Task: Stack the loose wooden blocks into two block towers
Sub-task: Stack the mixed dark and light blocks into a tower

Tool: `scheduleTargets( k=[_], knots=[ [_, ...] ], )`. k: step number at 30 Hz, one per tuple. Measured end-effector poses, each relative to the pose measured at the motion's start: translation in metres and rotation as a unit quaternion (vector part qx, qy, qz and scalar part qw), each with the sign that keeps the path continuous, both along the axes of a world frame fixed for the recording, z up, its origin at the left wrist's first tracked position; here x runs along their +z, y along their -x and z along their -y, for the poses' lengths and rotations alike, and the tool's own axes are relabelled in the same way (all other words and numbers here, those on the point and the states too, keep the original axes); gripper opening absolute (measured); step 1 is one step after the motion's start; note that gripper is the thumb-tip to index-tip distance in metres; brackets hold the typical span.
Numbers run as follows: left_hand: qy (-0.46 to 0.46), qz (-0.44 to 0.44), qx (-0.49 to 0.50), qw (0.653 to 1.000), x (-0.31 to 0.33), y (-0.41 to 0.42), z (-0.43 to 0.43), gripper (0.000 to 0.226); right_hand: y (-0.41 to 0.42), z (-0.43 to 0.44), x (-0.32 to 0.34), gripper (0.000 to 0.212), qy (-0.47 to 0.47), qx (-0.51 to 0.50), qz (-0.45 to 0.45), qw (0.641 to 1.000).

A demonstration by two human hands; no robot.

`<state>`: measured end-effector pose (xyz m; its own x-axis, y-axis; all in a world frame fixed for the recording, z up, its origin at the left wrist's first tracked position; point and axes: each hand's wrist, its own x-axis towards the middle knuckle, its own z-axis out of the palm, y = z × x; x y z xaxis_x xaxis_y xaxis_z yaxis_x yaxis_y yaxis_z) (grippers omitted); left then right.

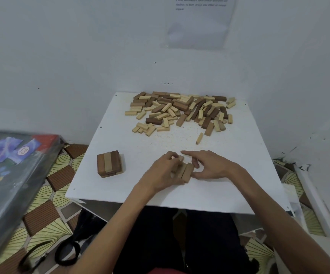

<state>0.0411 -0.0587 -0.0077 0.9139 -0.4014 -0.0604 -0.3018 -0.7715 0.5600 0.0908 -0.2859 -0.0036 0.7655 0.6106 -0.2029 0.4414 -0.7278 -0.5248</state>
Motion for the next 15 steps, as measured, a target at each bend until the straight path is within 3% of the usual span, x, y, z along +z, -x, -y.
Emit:
scheduleTargets(
  k=[3, 8, 13, 15],
  knots=[
    [0.052, -0.03, -0.023, 0.998, 0.002, -0.005, -0.013, 0.063, -0.004, -0.003, 0.005, 0.083, 0.019, 0.019, -0.032, 0.999],
    [0.041, -0.018, -0.05, 0.998, 0.0, -0.007, -0.017, 0.07, -0.005, -0.005, 0.009, 0.078, 0.007, 0.011, -0.075, 0.997],
    [-0.002, -0.006, 0.026, 1.0, -0.001, 0.007, -0.014, 0.084, 0.003, -0.006, 0.008, 0.056, -0.007, -0.025, -0.067, 0.997],
    [-0.01, -0.01, 0.038, 0.999, -0.004, 0.014, -0.013, 0.085, 0.008, -0.007, 0.007, 0.056, 0.001, -0.03, -0.061, 0.998]
  ],
)
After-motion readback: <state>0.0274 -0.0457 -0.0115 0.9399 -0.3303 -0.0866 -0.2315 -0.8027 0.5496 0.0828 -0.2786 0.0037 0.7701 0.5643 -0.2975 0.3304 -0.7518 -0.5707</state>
